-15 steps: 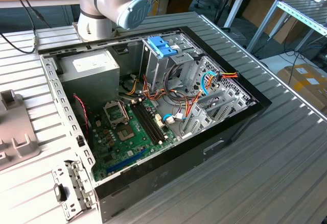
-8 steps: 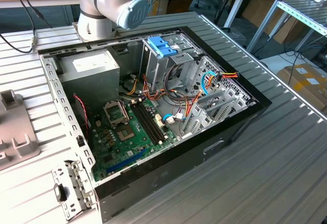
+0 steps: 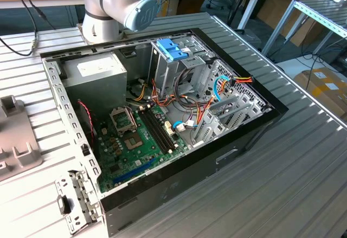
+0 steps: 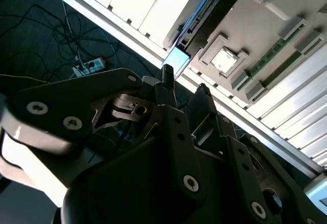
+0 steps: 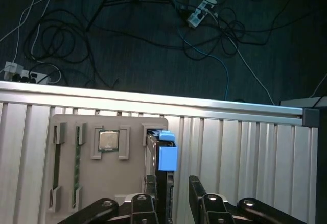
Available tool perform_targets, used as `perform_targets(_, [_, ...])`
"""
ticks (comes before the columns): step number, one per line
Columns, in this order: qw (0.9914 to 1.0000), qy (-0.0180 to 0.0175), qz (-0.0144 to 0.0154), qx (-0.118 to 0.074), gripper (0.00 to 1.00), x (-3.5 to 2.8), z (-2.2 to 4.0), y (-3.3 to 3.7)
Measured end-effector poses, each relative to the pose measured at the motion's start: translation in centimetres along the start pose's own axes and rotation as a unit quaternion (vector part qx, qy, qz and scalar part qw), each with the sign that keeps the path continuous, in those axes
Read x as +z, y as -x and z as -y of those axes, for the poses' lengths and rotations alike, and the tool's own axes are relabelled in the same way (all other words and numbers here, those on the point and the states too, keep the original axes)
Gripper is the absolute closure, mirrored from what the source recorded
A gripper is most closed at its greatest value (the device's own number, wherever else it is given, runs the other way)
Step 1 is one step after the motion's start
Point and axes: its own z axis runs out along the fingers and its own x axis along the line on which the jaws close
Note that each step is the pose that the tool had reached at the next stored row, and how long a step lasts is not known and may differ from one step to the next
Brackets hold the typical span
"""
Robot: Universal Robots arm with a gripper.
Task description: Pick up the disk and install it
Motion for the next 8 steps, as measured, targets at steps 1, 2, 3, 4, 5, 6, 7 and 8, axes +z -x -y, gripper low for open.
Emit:
perform_targets(1, [1.0, 0.0, 0.0, 0.0, 0.62, -0.05, 0.0, 0.0])
perform_targets(2, [1.0, 0.0, 0.0002, 0.0, 0.62, -0.12, -0.01, 0.01])
perform_targets(3, [1.0, 0.0, 0.0002, 0.0, 0.62, -0.17, -0.01, 0.02])
perform_targets(4, [1.0, 0.0, 0.0004, 0.0, 0.62, -0.27, -0.02, 0.03])
perform_targets(5, [1.0, 0.0, 0.0005, 0.0, 0.62, -0.4, -0.03, 0.04])
perform_targets(6, [1.0, 0.0, 0.0006, 0.0, 0.62, -0.47, -0.03, 0.05])
perform_targets(7, [1.0, 0.0, 0.0007, 0.0, 0.62, -0.53, -0.04, 0.05])
perform_targets(8, [1.0, 0.0, 0.0007, 0.0, 0.62, -0.59, -0.04, 0.06])
